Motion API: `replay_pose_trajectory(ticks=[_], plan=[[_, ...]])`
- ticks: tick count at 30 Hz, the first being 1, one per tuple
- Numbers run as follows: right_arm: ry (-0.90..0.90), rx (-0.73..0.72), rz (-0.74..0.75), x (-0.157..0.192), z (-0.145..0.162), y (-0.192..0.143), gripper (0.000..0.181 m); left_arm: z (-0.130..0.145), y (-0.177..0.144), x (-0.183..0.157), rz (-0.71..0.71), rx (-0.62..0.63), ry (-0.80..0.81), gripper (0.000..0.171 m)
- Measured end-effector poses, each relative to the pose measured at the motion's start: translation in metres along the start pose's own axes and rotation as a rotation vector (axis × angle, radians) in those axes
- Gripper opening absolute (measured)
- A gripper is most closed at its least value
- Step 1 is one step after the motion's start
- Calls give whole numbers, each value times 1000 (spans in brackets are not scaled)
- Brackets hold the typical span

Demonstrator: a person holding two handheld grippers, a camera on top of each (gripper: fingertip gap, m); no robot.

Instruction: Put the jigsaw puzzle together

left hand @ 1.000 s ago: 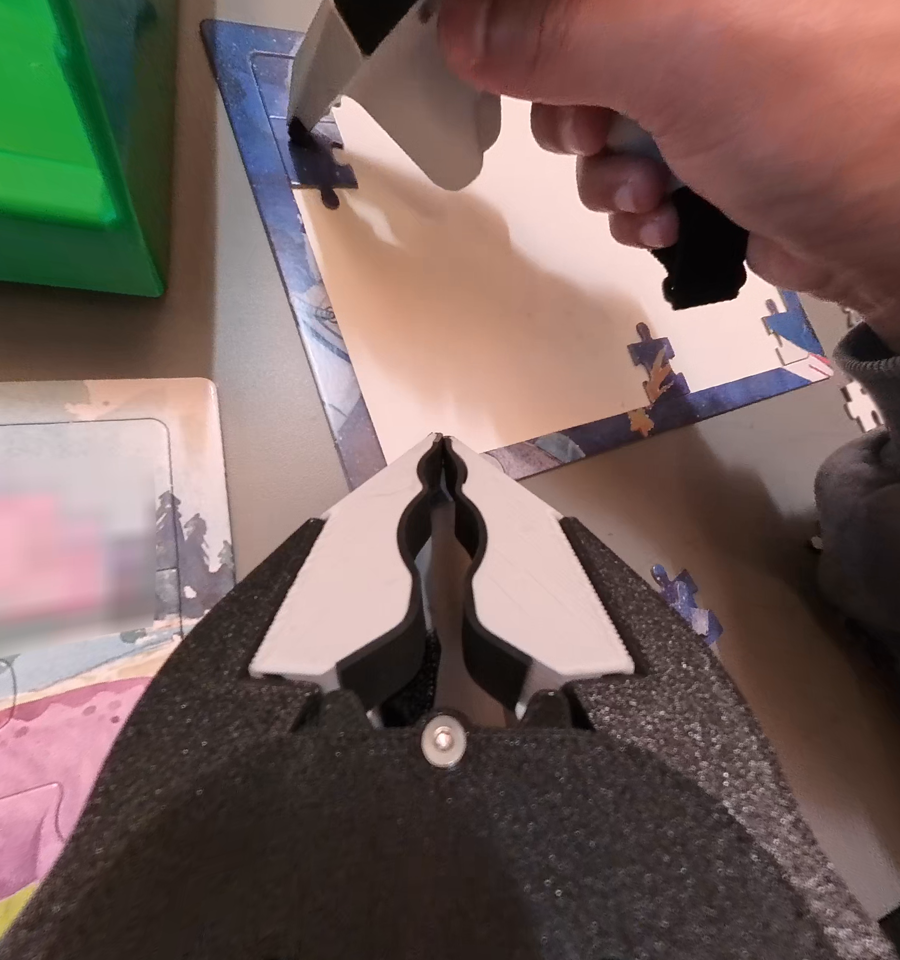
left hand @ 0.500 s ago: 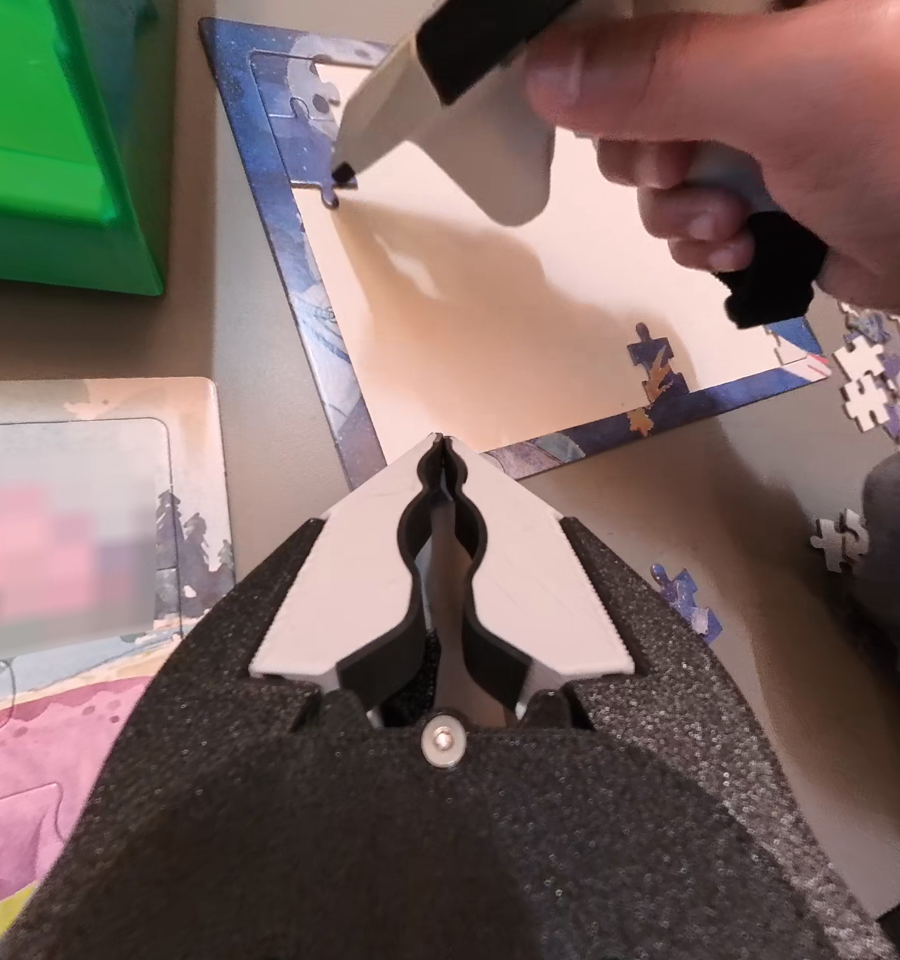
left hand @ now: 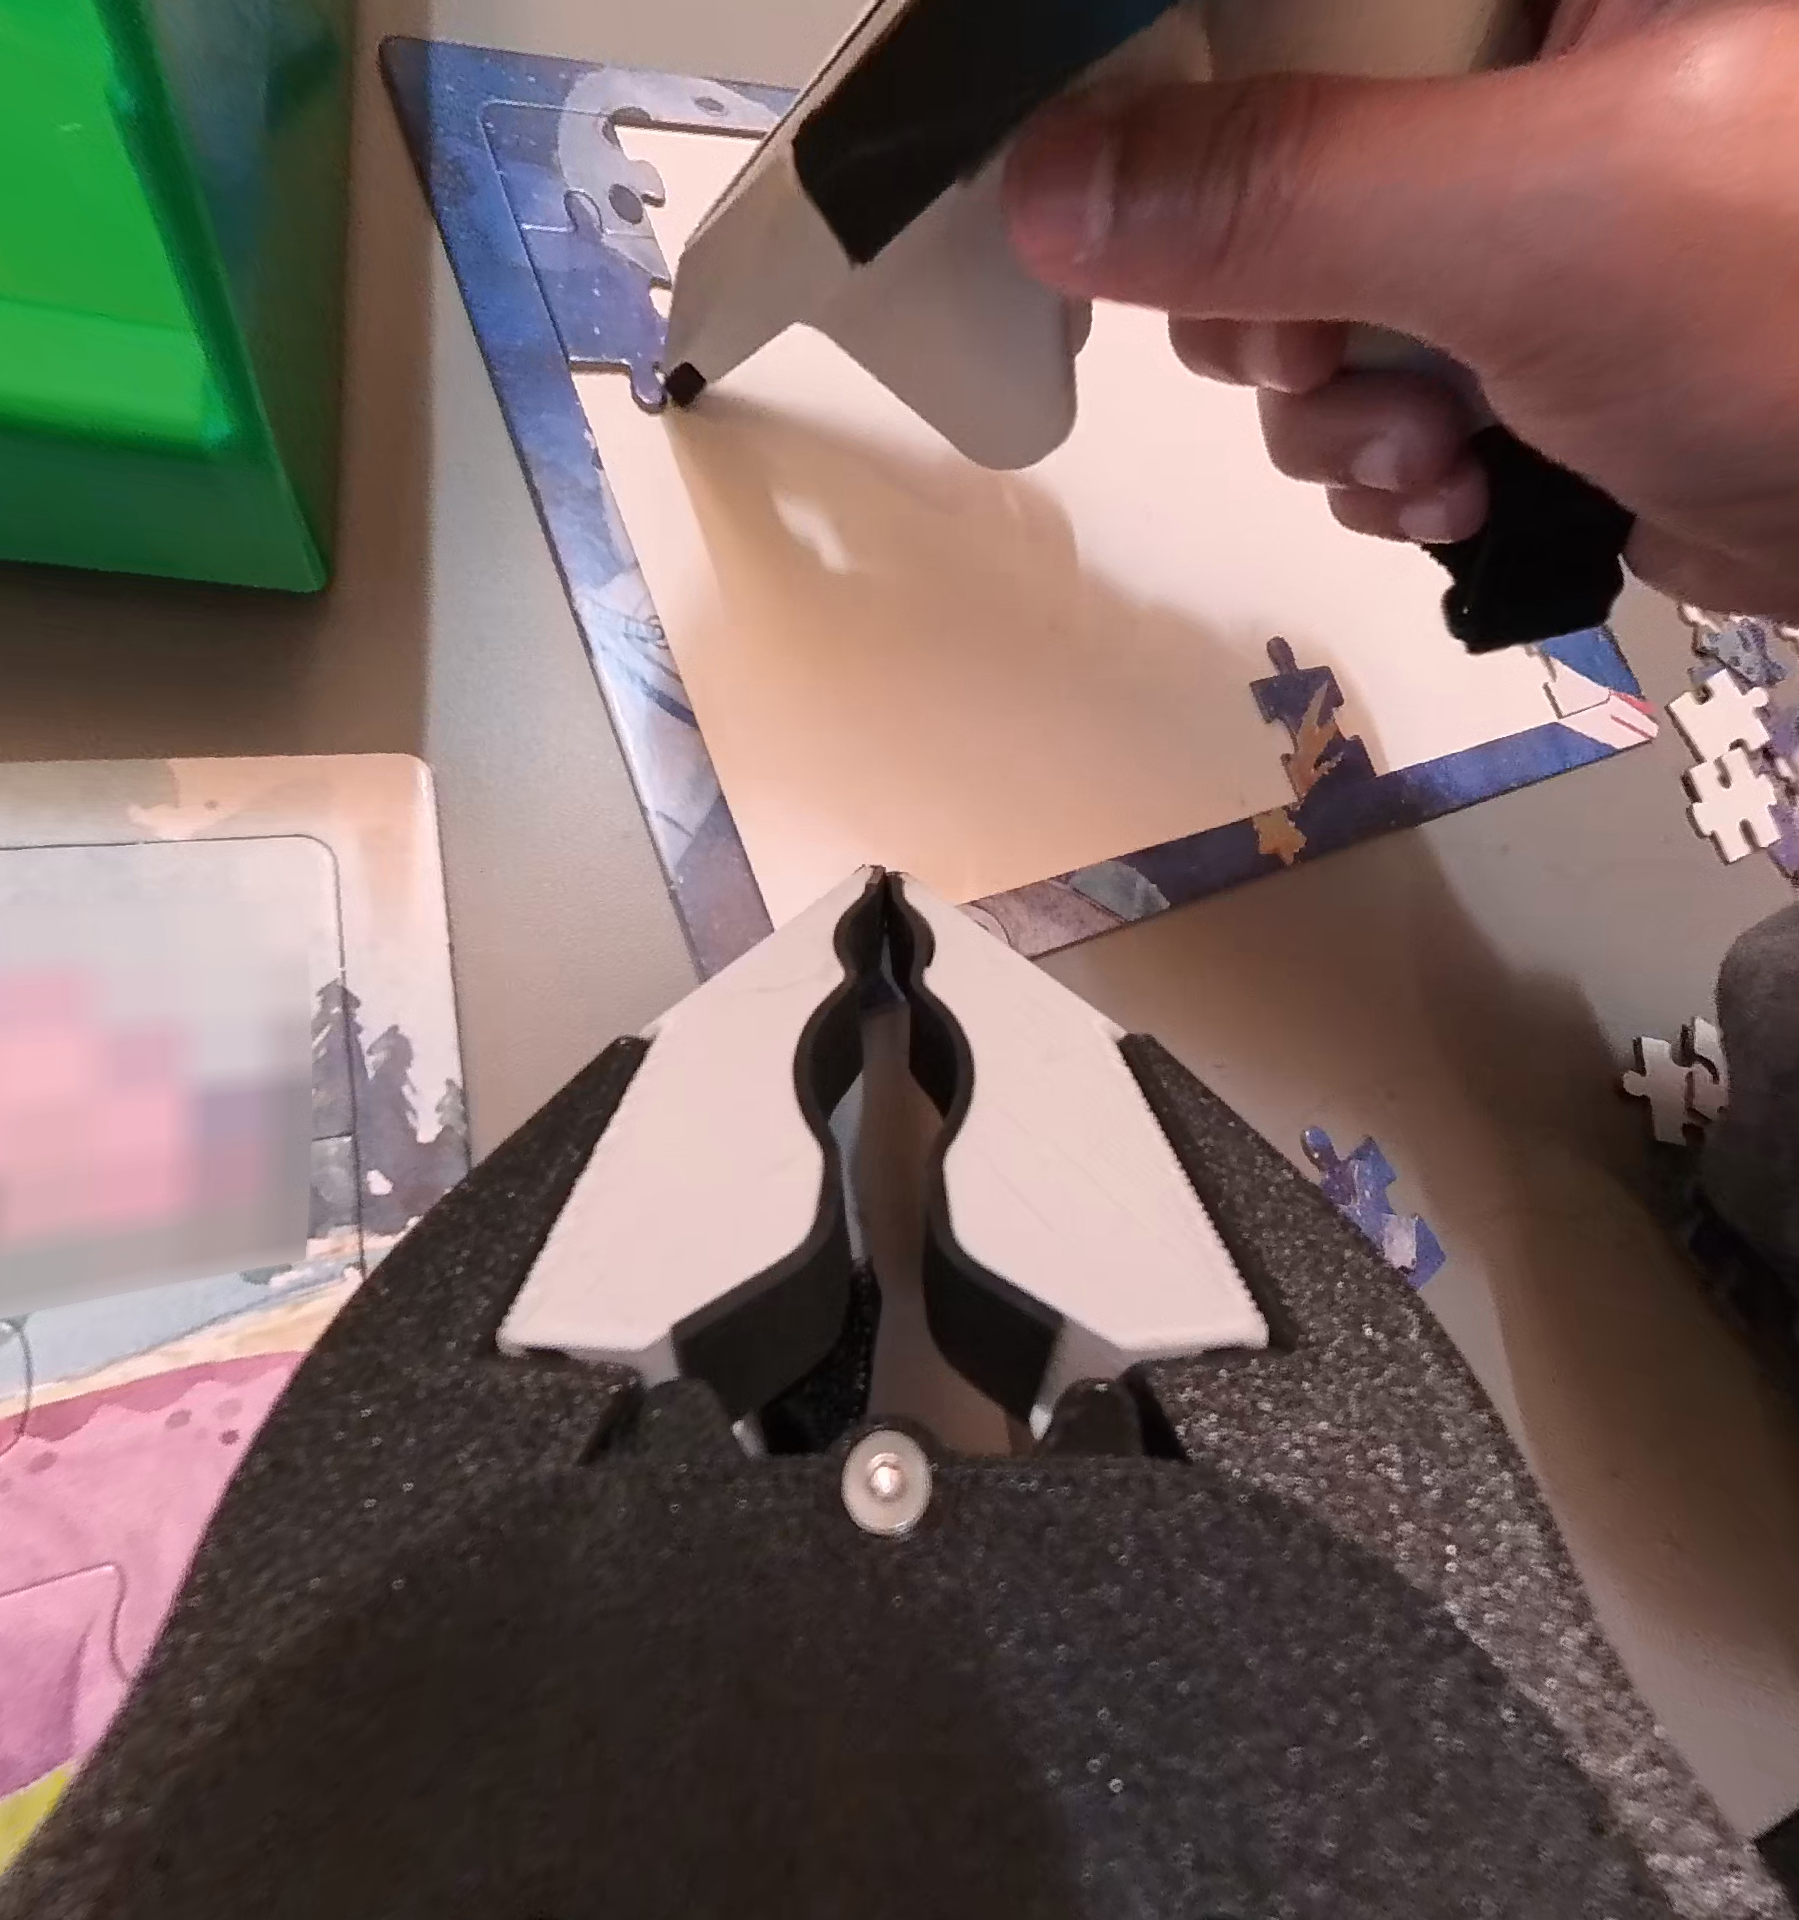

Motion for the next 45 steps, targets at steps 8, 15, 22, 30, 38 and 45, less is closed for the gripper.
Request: replay_pose_trajectory(ticks=[8, 15, 22, 30, 38, 45], plan=[[47, -45, 127, -26, 38, -76, 0, 0, 0, 0, 5, 1, -5, 0], [276, -1, 312, -58, 177, -145, 0, 0, 0, -1, -13, -1, 15, 0], [319, -18, 378, -48, 217, -139, 0, 0, 0, -4, -49, -6, 52, 0], [335, -94, 374, -28, 238, -143, 0, 0, 1, -7, -84, -10, 103, 0], [355, -270, 465, -21, 243, -166, 0, -1, 1, -11, -114, -17, 164, 0], [280, -660, 658, 15, 301, -261, 13, -16, -21, -24, -111, -218, 236, 5]])
Point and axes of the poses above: each gripper's, where its closed fingertips meet, y out along the fingers, z out of its underside, x = y × z across the jaws, the point moved 8 cm from there along -y, back along the fingers, and after that the axes turned 7 degrees about -z, right-handed, at the moved point
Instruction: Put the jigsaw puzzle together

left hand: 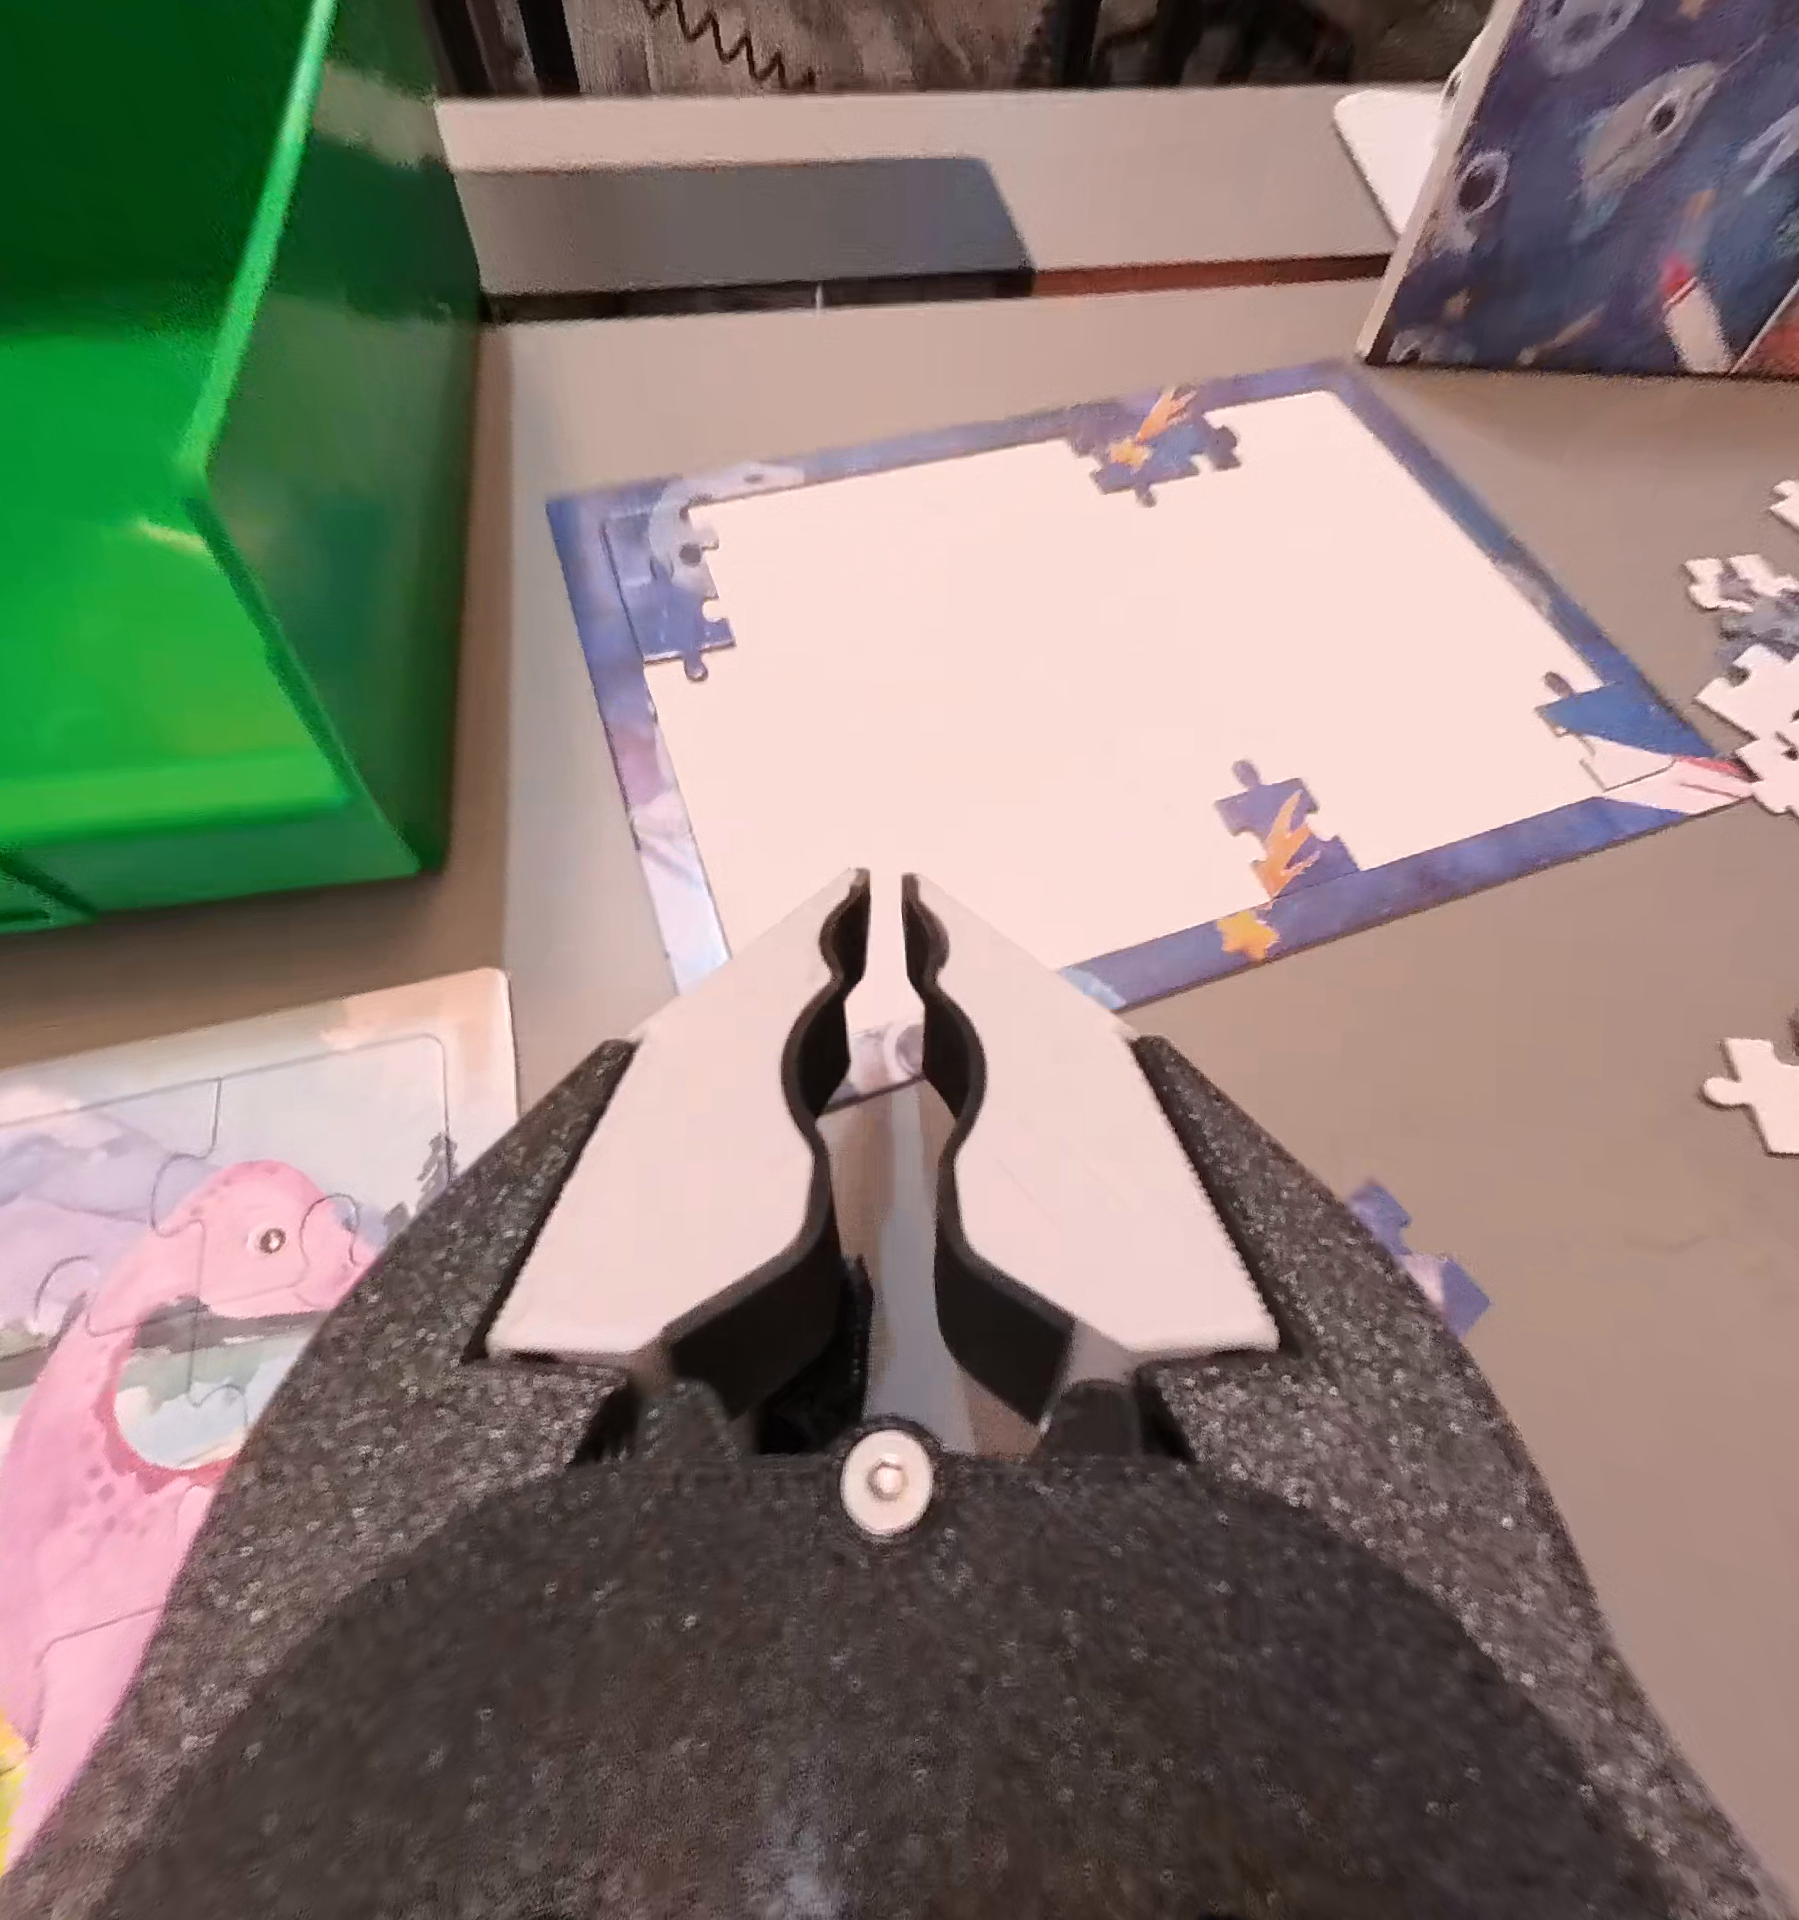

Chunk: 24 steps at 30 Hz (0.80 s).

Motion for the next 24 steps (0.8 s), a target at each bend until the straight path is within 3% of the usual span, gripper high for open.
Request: replay_pose_trajectory(ticks=[3, 5, 7, 9, 12, 17, 24], plan=[[82, -82, 22, -20, 37, -39, 37, -4, -6, -12, 23, -22, 33, 8], [169, -178, 22, -29, 66, -60, 36, -4, -10, -23, 30, -26, 71, 8], [300, -272, -59, -31, 65, -82, 40, 1, -14, -38, 39, -29, 119, 8], [264, -309, -69, -34, 65, -96, 39, 8, -20, -58, 50, -38, 172, 8], [72, -177, -2, -47, 82, -93, 37, 13, -34, -89, 60, -97, 256, 8], [91, 4, -244, -32, 96, -70, 34, -1, -49, -129, 164, -262, 230, 7], [-79, 176, -299, -5, 108, -54, 28, 7, -33, -128, 110, -173, 284, 8]])
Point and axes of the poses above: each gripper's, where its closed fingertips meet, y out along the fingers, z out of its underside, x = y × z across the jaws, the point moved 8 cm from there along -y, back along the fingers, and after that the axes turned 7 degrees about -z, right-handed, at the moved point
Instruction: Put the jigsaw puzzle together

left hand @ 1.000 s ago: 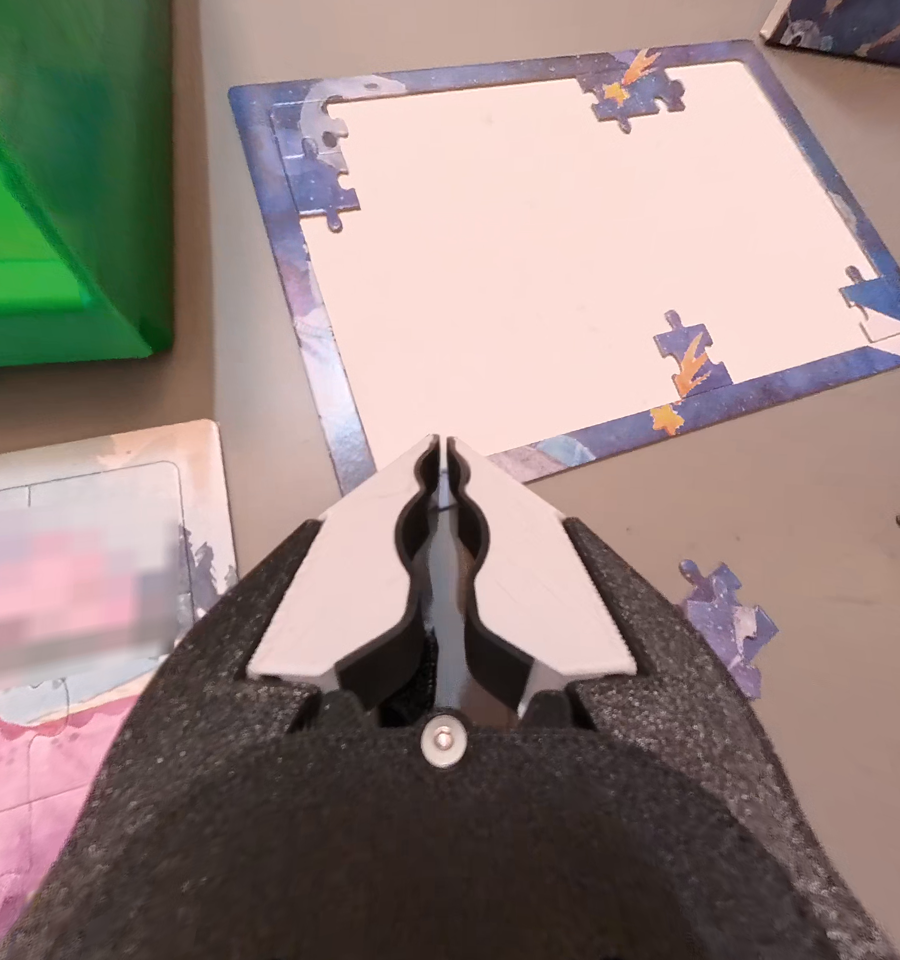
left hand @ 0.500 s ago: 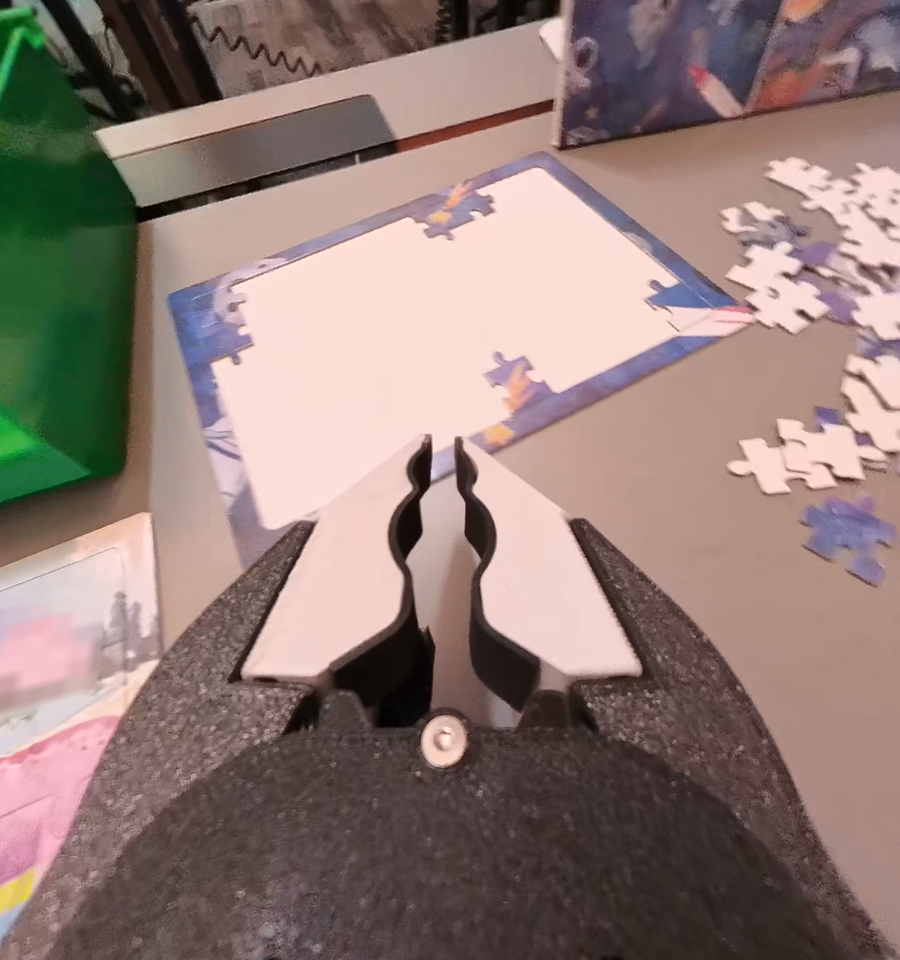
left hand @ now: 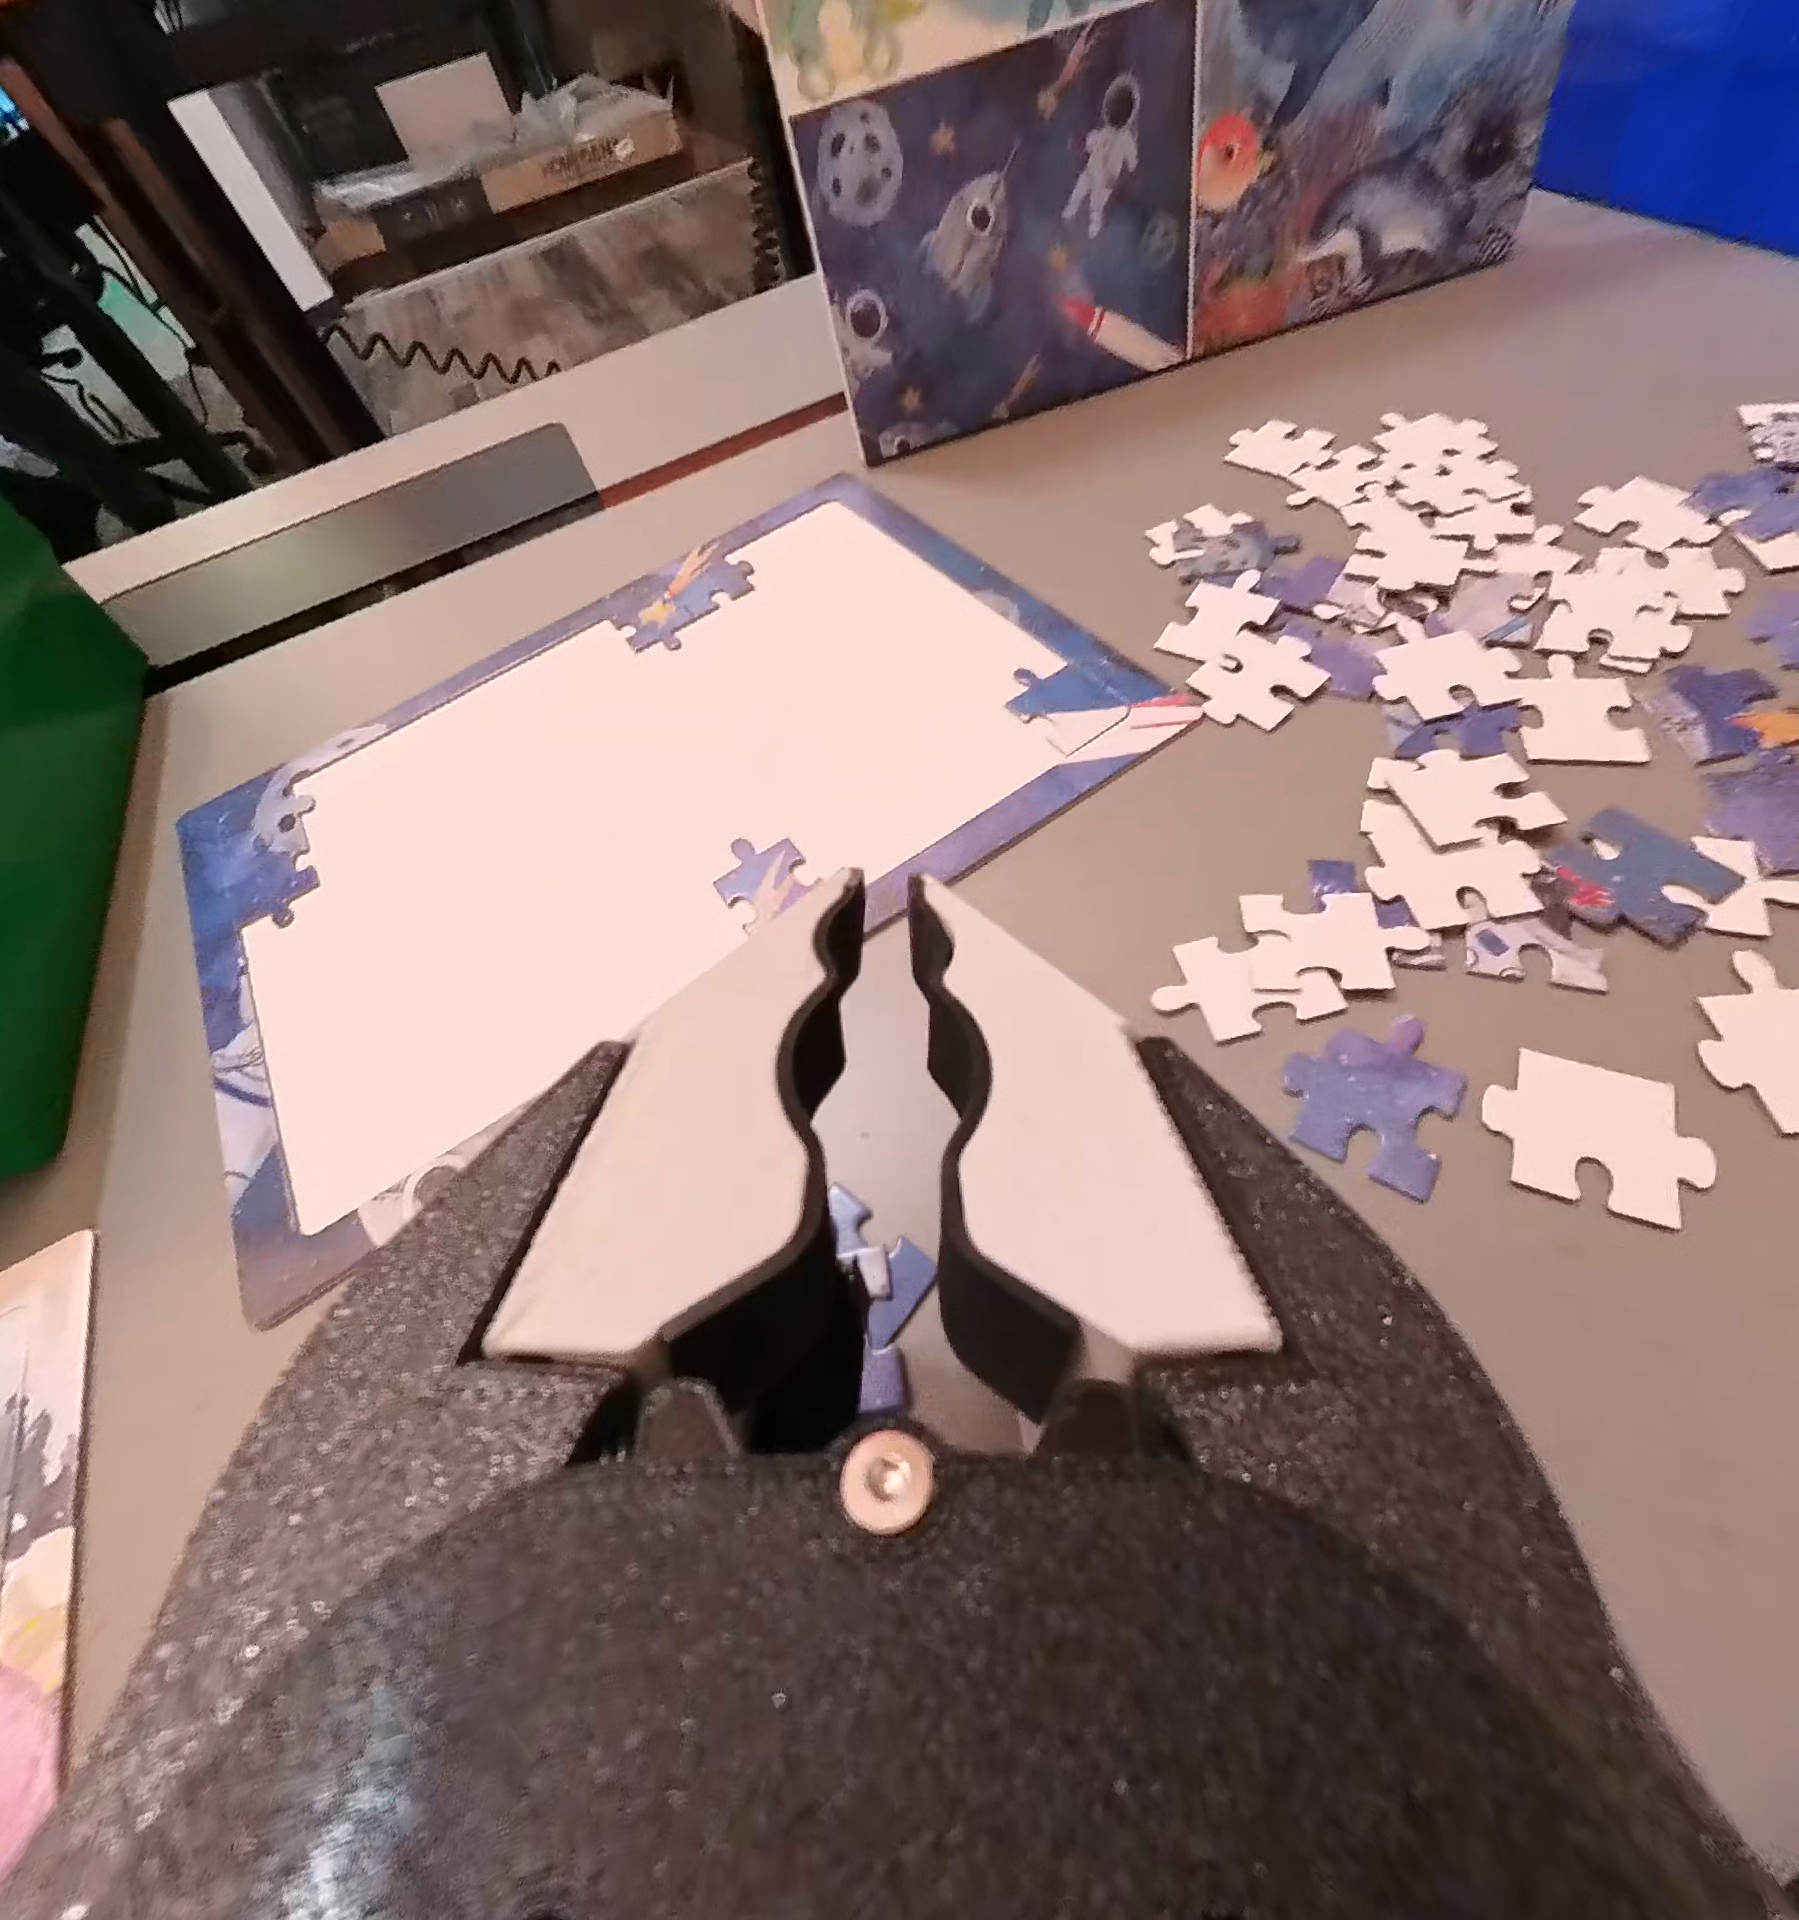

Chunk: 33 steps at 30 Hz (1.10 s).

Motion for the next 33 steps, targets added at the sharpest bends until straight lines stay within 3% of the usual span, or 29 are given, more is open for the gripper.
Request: replay_pose_trajectory(ticks=[9, 15, 23, 28, 33], plan=[[65, 91, -62, -3, -4, 23, 39, 6, -6, 1, 44, 13, -30, 8], [27, 140, -13, 1, -1, 30, 41, 9, -8, 0, 53, 25, -26, 8], [57, 60, 28, -4, -3, 17, 39, 14, -5, -3, 78, 67, -19, 8], [-23, 9, -139, 19, -9, 15, 34, 15, -5, -10, 97, 68, 35, 8], [-158, 177, -233, 44, 6, -9, 35, 14, -6, -8, 99, 61, 18, 8]])
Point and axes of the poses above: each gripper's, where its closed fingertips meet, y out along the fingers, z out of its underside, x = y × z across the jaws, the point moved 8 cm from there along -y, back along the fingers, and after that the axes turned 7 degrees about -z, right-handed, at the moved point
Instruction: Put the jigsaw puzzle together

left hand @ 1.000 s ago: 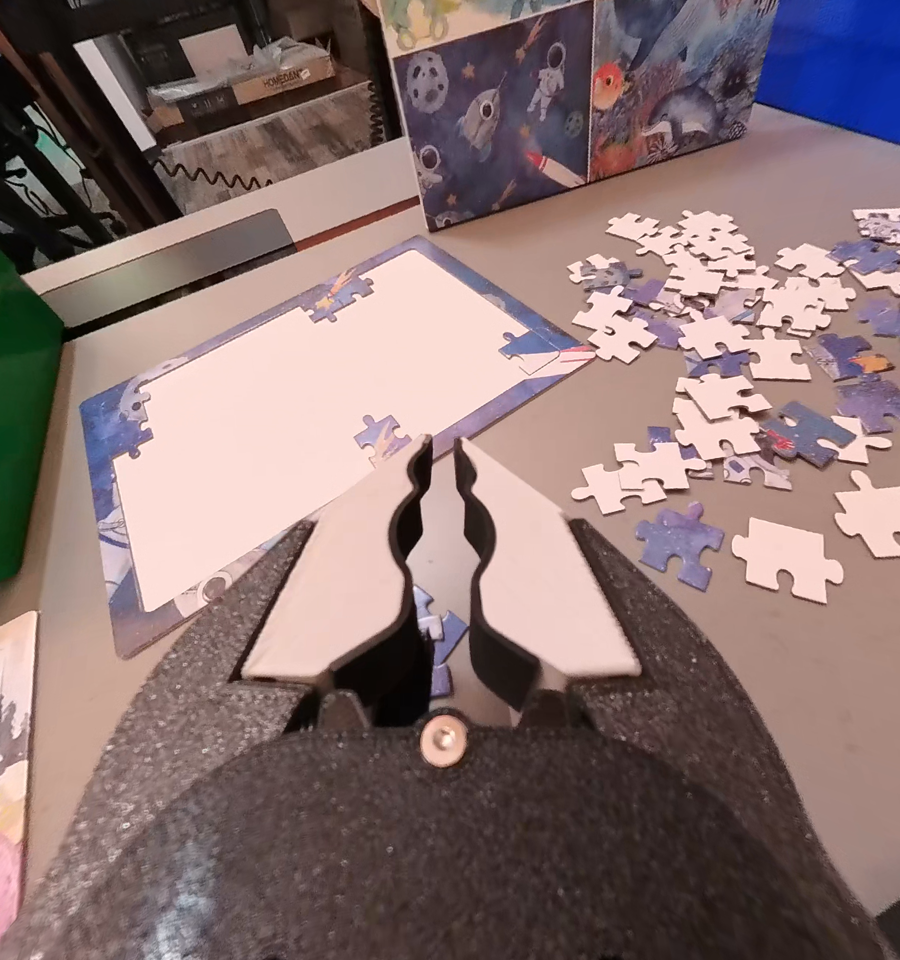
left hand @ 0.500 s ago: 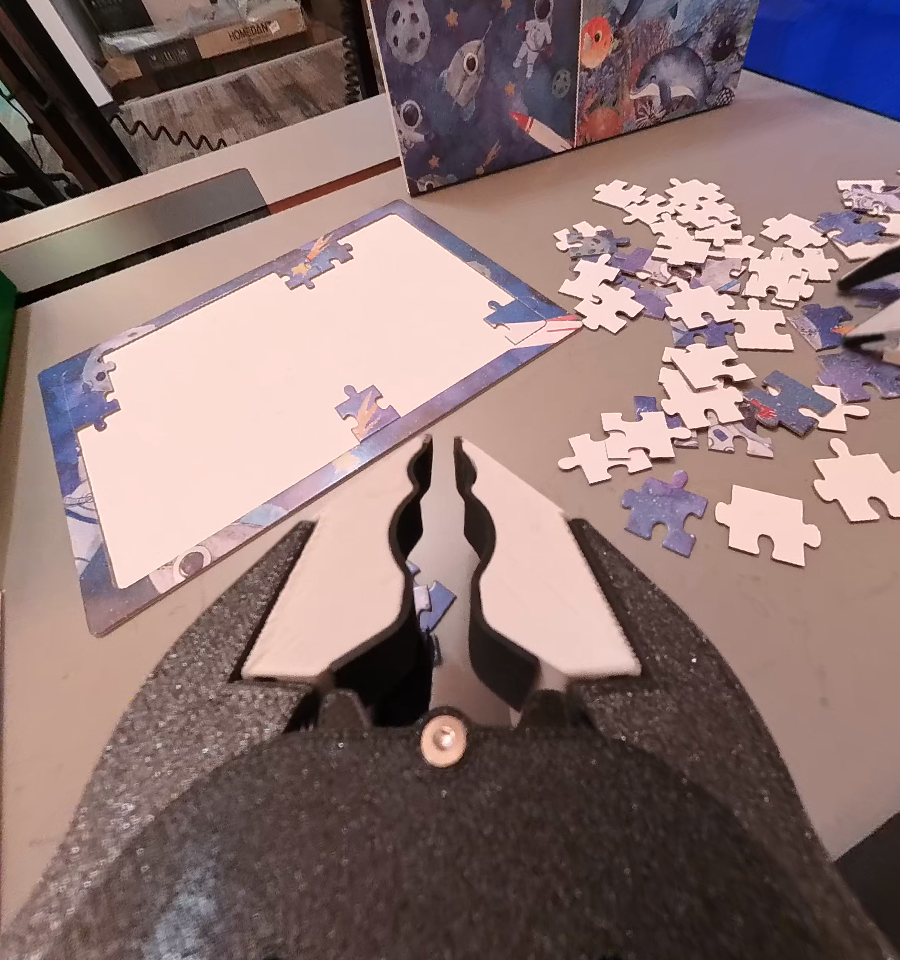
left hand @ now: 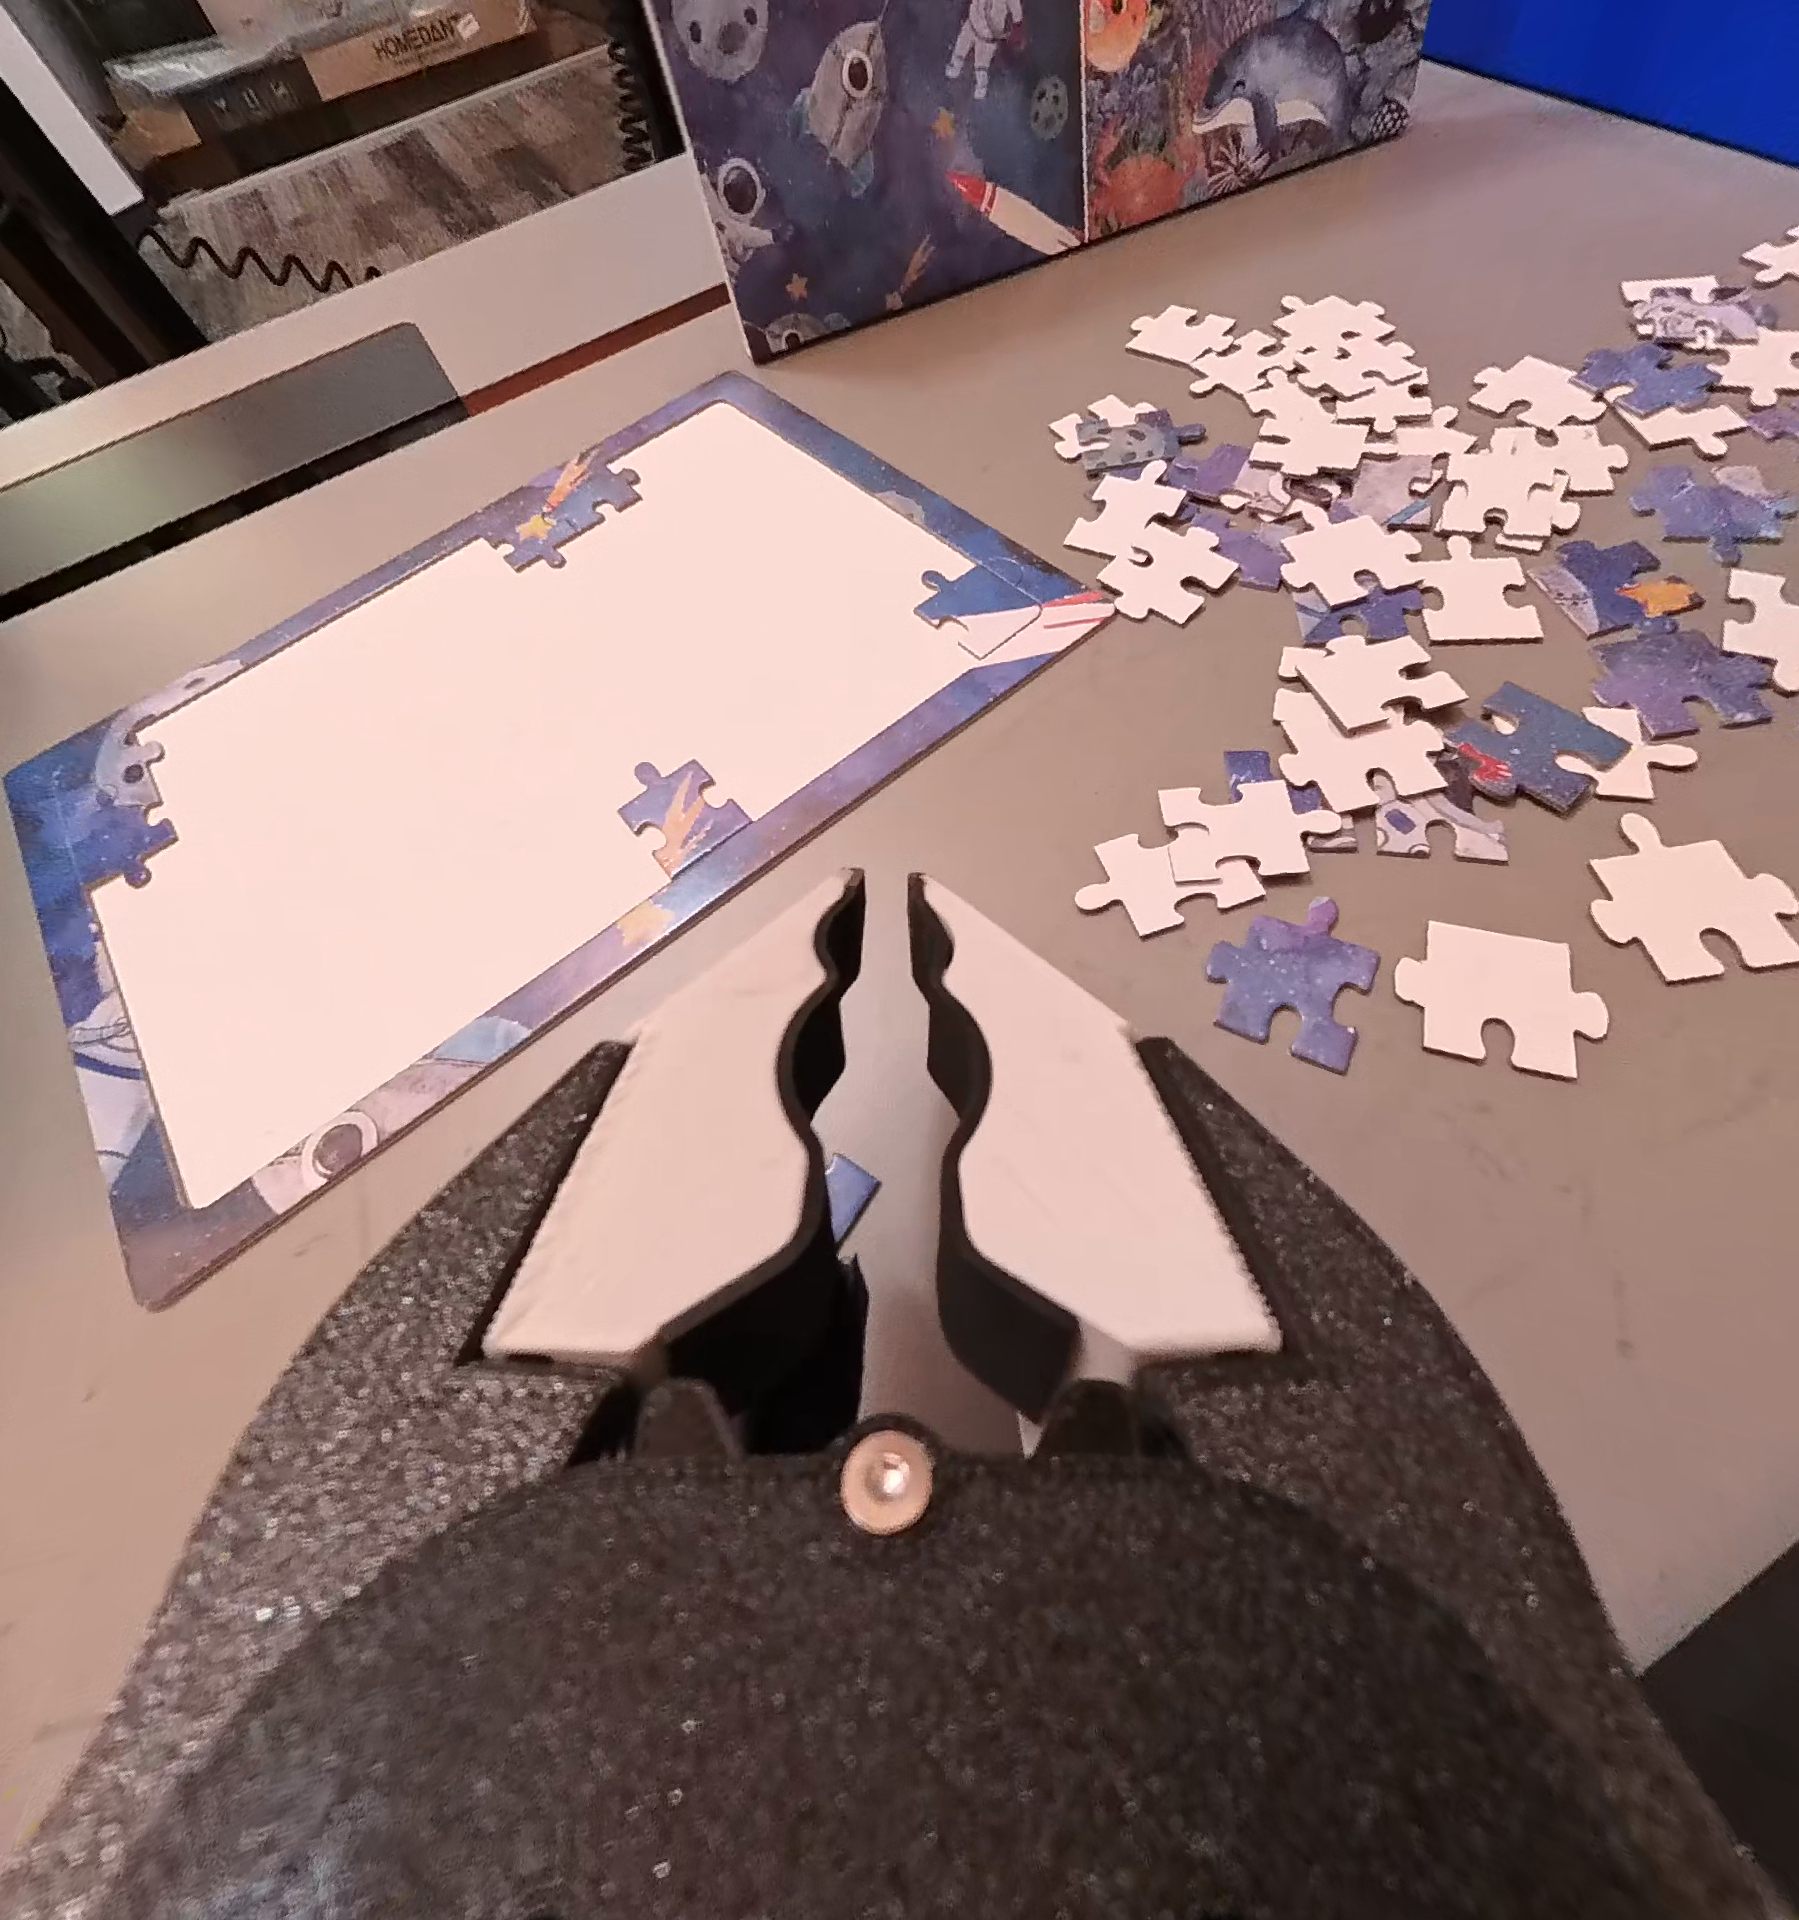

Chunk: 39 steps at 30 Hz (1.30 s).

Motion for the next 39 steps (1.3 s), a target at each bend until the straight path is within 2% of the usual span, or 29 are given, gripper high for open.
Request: replay_pose_trajectory(ticks=[2, 7, 10, 13, 15, 19, 22, 25, 30, 33, 39], plan=[[32, 79, 12, 3, 6, -4, 36, 0, 1, 3, 0, 7, -22, 8], [16, 131, 70, 12, 9, 3, 33, 1, 3, 3, -37, 19, 11, 8], [14, 164, 124, 6, 13, 3, 33, 1, 2, -1, -40, 9, 47, 8], [89, 139, 209, -13, 19, -12, 31, 1, 2, -2, -35, 12, 57, 8], [147, 102, 320, -31, 24, -28, 31, 2, 2, -3, -30, 13, 58, 8], [284, 12, 402, -60, 27, -49, 32, 2, 3, -3, -27, 24, 67, 8], [326, 1, 443, -86, 18, -54, 34, 3, 4, -4, -27, 31, 77, 8], [287, 58, 413, -112, 10, -45, 35, 2, 3, -5, -28, 24, 82, 8], [280, 162, 372, -147, 15, -40, 35, 3, 0, -4, -34, 13, 88, 8], [343, 209, 262, -153, 23, -37, 42, 3, 0, -3, -29, 9, 83, 8], [346, 194, 240, -160, 27, -35, 41, 3, -1, -4, -23, 10, 91, 8]])
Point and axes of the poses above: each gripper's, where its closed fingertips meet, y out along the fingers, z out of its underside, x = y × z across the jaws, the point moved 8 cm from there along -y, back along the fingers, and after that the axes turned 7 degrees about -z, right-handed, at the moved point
